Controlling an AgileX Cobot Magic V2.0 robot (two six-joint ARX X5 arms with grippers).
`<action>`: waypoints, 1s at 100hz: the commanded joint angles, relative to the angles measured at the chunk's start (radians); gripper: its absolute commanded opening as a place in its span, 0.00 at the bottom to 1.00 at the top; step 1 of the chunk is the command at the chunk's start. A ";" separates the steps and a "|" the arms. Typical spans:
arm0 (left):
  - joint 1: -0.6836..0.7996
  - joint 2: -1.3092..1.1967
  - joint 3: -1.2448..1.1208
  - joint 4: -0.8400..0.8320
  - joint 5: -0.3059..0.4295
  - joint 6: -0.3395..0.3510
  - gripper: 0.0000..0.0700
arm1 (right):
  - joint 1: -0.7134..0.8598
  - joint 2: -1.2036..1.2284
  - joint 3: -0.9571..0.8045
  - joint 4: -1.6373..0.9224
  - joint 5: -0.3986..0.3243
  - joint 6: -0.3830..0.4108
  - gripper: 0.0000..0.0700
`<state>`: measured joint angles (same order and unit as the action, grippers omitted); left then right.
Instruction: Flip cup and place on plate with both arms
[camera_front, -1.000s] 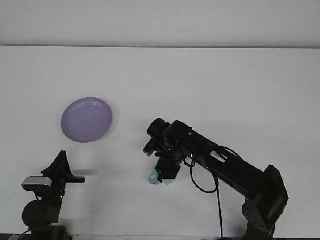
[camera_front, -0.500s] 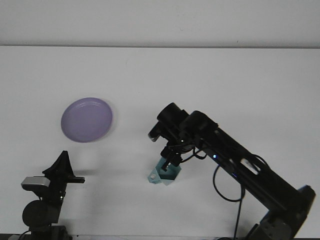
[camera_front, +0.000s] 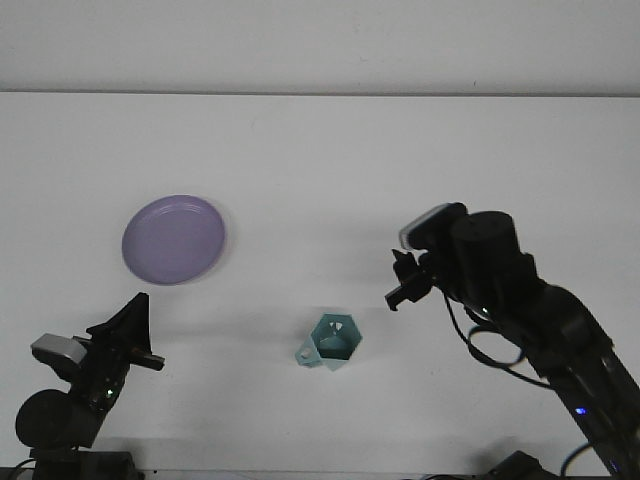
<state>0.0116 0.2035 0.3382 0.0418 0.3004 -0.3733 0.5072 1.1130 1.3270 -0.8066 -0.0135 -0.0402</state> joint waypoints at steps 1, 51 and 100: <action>-0.001 0.057 0.060 -0.023 0.037 -0.013 0.02 | -0.027 -0.096 -0.127 0.124 0.018 0.047 0.38; -0.253 0.692 0.677 -0.542 0.097 0.236 0.02 | -0.241 -0.733 -0.820 0.531 0.093 0.058 0.38; -0.546 1.233 1.094 -0.932 0.074 0.360 0.85 | -0.263 -0.838 -0.847 0.518 0.092 0.044 0.38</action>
<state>-0.5045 1.3888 1.3949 -0.8665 0.3729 -0.0406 0.2420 0.2726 0.4797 -0.3008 0.0784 0.0044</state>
